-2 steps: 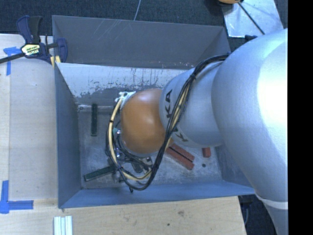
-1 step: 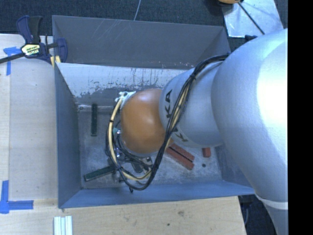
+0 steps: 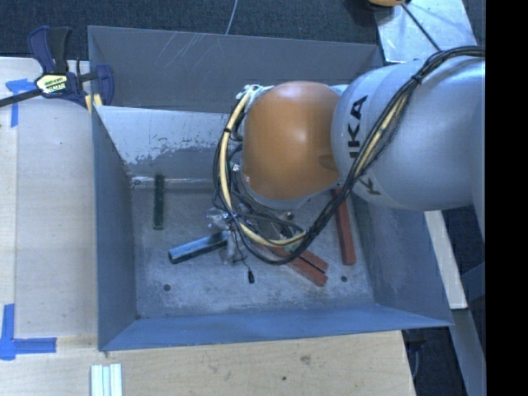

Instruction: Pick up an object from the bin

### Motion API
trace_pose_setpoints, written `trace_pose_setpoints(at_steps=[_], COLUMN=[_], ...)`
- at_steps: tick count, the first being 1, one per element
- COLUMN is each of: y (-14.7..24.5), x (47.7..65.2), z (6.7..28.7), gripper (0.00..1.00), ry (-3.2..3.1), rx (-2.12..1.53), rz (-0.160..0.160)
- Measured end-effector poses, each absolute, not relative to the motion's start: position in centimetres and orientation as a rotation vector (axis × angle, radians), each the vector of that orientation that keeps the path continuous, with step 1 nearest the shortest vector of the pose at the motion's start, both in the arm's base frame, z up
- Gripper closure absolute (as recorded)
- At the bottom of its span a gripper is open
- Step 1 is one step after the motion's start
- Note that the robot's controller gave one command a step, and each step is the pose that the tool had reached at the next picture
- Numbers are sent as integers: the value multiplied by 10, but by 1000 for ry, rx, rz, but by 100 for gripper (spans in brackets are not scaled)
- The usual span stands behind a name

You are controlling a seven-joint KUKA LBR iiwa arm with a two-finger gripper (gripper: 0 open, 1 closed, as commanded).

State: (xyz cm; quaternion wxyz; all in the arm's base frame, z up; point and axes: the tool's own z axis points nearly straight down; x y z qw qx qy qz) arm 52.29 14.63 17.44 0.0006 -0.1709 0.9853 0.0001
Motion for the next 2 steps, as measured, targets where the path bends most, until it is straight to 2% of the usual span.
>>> trace_pose_setpoints(at_steps=[1,2], y=[146,156], x=[523,530], z=[174,222], gripper=[100,100], ry=[3094,3094], rx=[-536,-542], rz=[0,0])
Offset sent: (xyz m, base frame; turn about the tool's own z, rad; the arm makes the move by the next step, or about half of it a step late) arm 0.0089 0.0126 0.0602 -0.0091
